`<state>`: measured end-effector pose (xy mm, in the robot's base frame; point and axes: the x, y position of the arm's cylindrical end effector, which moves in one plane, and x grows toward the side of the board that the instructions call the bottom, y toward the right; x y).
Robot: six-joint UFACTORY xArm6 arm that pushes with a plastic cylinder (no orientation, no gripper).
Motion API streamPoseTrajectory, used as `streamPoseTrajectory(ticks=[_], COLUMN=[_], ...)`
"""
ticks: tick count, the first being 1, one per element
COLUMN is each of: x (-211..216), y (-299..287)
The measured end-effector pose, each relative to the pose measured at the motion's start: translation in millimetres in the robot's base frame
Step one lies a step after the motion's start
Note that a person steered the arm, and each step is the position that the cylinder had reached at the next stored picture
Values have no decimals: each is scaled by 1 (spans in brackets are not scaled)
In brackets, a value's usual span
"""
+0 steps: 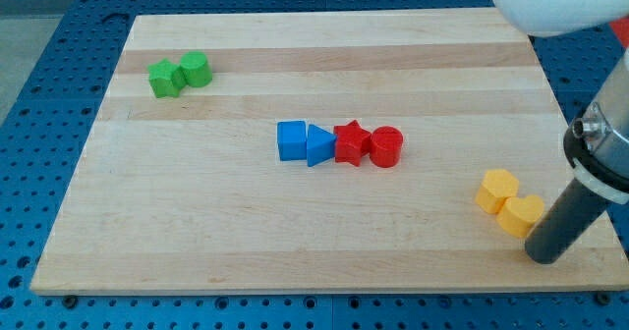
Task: Push the yellow heart along with yellow hexagon to the center of the board
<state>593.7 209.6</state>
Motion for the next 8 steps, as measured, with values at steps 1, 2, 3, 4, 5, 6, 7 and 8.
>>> streamPoseTrajectory(ticks=[1,2,3,4,5,6,7,8], x=[0,-1,-9,-26,-11,18,24,5], y=[-2,-19,-47,-62,-62,-38,-1,6])
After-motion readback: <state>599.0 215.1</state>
